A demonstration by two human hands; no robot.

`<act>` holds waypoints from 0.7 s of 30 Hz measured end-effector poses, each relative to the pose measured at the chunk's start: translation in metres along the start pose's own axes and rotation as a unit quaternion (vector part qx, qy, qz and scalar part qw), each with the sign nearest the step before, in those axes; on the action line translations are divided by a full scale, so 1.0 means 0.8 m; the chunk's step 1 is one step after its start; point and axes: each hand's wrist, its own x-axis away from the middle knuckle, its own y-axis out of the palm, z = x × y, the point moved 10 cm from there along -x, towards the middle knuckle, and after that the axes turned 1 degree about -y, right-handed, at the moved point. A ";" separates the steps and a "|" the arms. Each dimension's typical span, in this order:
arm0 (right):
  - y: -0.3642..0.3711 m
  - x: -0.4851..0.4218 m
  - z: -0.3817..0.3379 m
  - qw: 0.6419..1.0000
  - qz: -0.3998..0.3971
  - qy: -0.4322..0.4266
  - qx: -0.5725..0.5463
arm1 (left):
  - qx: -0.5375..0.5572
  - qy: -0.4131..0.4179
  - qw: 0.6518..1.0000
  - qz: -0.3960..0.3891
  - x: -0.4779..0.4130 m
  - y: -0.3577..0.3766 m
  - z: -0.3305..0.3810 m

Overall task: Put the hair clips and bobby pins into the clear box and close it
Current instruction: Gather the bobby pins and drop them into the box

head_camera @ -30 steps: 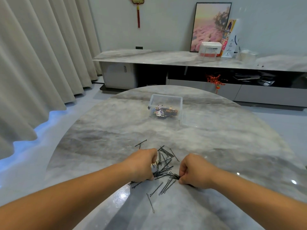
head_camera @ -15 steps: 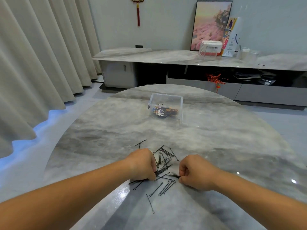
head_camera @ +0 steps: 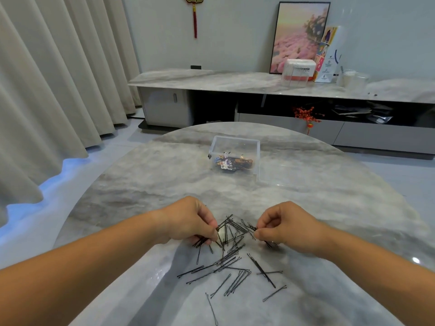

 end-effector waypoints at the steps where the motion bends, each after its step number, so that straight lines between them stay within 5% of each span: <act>1: -0.006 -0.004 -0.005 1.000 0.008 -0.003 -0.012 | 0.008 0.008 1.000 0.006 -0.004 -0.004 0.005; 16: -0.138 -0.162 -0.101 0.982 0.175 -0.056 0.034 | 0.150 0.137 0.956 0.210 -0.132 -0.157 0.162; 21: -0.153 -0.219 -0.109 0.971 0.187 -0.048 0.142 | 0.063 0.165 0.935 0.307 -0.172 -0.184 0.184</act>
